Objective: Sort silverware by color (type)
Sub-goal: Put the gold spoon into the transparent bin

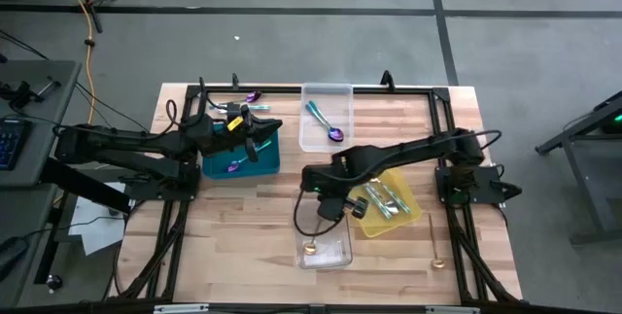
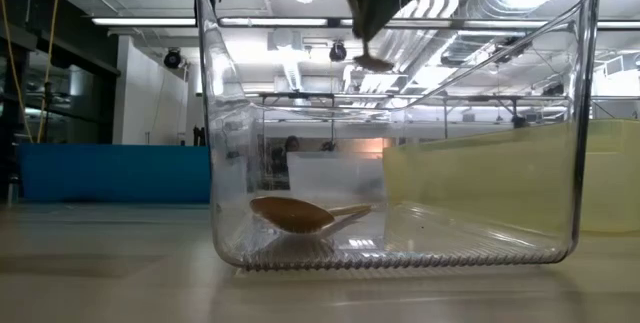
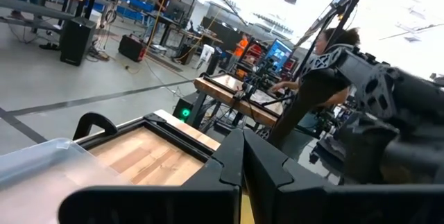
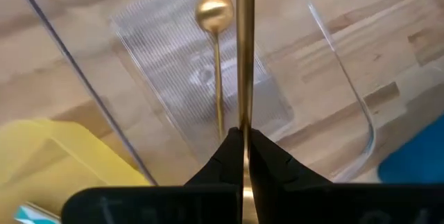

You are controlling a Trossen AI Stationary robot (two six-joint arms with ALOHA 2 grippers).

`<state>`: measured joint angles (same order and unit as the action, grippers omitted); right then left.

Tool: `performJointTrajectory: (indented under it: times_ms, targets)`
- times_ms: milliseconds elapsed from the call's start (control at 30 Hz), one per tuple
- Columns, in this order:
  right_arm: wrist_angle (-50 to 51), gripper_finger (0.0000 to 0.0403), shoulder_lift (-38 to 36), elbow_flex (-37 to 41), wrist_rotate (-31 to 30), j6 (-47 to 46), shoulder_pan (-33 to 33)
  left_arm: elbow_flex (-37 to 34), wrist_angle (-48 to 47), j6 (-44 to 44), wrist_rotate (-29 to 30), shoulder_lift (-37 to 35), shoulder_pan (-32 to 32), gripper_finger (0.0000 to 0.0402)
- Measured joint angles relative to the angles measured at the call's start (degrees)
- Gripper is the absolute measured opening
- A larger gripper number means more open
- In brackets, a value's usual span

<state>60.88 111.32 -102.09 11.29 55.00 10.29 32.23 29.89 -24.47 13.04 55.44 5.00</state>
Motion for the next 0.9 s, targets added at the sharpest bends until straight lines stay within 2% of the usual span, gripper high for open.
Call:
performJointTrajectory:
  times_ms: [167, 567, 900]
  targets:
    - [0.35, 0.0000, 2.70, -0.61, -0.10, 3.91, 0.90, 0.00, -0.02, -0.75, 0.00, -0.01, 0.02, 0.0000]
    - [1.42, 0.0000, 9.07, -0.61, 1.16, 4.38, 2.68, 0.00, 0.02, -1.97, 0.00, -0.01, 0.01, 0.0000]
    - [1.07, 0.0021, 10.37, -0.61, 2.74, 5.14, 2.64, 0.00, -0.02, -2.20, 0.00, -0.02, 0.00, 0.0000]
